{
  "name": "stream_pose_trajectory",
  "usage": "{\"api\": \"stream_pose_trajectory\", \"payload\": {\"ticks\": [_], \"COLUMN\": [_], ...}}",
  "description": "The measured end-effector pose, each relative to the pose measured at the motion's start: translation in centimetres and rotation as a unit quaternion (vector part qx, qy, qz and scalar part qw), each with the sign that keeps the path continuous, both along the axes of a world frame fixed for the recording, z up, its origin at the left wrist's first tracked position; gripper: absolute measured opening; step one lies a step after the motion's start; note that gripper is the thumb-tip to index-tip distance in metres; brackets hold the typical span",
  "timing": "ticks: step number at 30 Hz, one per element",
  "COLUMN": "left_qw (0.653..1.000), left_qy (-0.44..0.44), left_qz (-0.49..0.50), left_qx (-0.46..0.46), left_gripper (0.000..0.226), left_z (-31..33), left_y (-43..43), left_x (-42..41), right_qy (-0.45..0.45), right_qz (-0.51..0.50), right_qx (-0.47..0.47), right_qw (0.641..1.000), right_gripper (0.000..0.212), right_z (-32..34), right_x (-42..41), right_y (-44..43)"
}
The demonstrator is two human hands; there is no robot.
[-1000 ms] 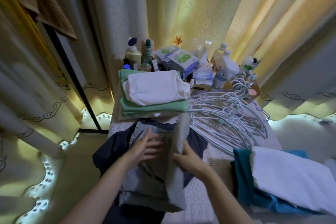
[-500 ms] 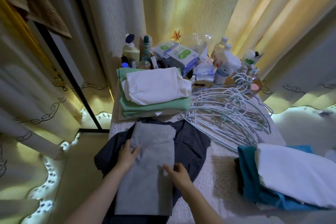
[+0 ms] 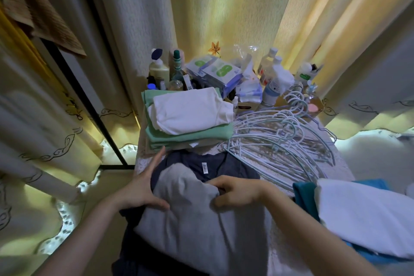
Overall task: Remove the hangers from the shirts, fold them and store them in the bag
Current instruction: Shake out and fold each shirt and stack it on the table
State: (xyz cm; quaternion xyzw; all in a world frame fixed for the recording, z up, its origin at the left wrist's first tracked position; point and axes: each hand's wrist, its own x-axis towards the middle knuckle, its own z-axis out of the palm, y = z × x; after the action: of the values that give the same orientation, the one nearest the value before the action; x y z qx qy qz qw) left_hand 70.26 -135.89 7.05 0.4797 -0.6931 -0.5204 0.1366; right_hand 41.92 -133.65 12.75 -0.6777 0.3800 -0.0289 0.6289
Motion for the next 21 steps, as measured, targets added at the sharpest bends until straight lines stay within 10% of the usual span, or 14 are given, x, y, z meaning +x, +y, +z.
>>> {"api": "stream_pose_trajectory", "payload": {"ticks": [6, 12, 21], "left_qw": [0.973, 0.941, 0.940], "left_qy": [0.058, 0.028, 0.067], "left_qz": [0.046, 0.240, 0.233], "left_qx": [0.217, 0.238, 0.238], "left_gripper": [0.051, 0.051, 0.045], "left_z": [-2.5, -6.8, -7.7], "left_y": [2.2, 4.2, 4.6], "left_x": [-1.9, -4.3, -3.8], "right_qy": [0.112, 0.412, 0.468], "right_qz": [-0.009, -0.246, -0.336], "right_qx": [-0.023, -0.105, -0.141], "right_qw": [0.993, 0.871, 0.805], "right_gripper": [0.029, 0.025, 0.028], "right_z": [-2.8, -10.5, -14.0], "right_x": [-2.6, -5.5, -4.6], "right_y": [-4.7, -8.0, -5.3]}}
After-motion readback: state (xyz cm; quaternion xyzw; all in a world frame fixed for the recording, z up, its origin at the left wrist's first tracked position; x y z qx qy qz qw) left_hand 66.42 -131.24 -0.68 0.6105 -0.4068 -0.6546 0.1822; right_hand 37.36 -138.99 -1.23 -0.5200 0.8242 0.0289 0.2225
